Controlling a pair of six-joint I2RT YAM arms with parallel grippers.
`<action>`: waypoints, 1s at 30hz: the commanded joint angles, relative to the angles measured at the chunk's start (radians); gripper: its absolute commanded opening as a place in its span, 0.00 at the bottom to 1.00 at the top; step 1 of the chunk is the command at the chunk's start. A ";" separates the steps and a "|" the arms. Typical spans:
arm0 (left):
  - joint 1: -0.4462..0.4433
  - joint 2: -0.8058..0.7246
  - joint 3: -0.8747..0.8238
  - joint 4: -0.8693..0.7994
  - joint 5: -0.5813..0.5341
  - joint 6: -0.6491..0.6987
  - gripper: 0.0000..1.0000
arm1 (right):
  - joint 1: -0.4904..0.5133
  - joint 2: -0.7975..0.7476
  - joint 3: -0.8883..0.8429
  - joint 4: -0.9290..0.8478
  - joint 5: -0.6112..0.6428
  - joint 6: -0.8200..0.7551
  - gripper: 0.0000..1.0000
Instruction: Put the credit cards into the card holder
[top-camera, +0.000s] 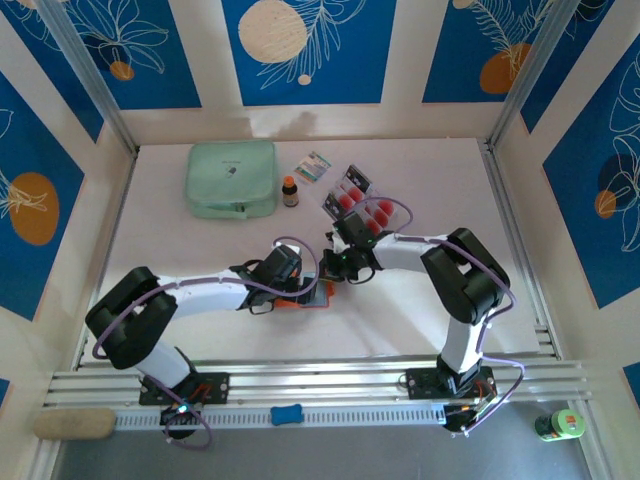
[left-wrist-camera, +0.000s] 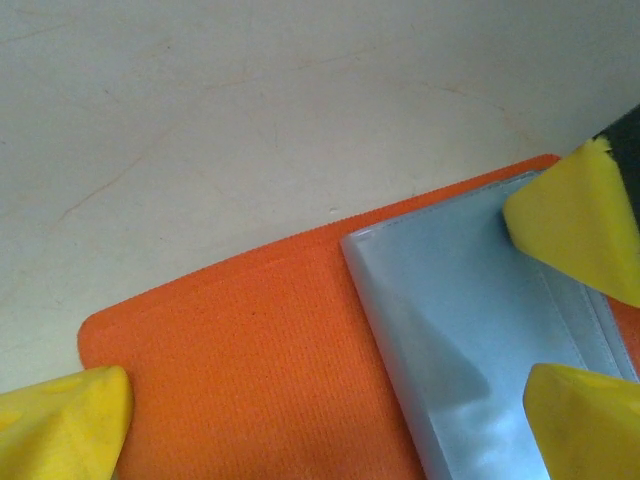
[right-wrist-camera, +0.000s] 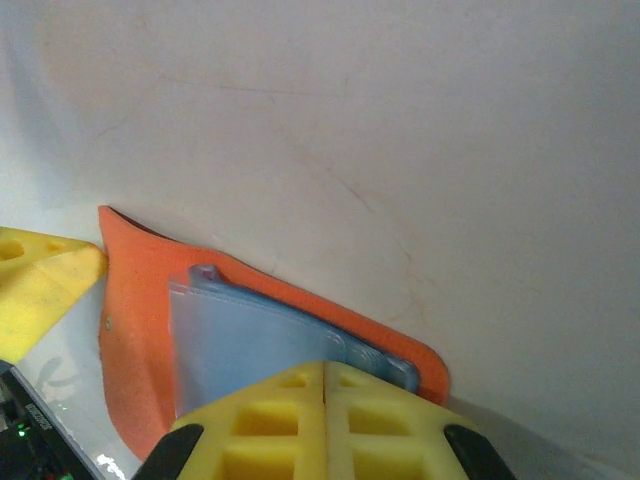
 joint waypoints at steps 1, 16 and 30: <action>-0.011 0.012 0.014 -0.001 -0.010 0.019 1.00 | 0.006 0.035 -0.001 0.019 -0.053 0.033 0.00; -0.011 0.022 -0.022 0.028 0.007 0.011 0.83 | -0.003 0.037 -0.001 0.042 -0.087 0.054 0.00; -0.012 0.015 -0.035 0.054 0.015 0.007 0.76 | -0.019 -0.038 -0.006 0.013 -0.057 0.065 0.34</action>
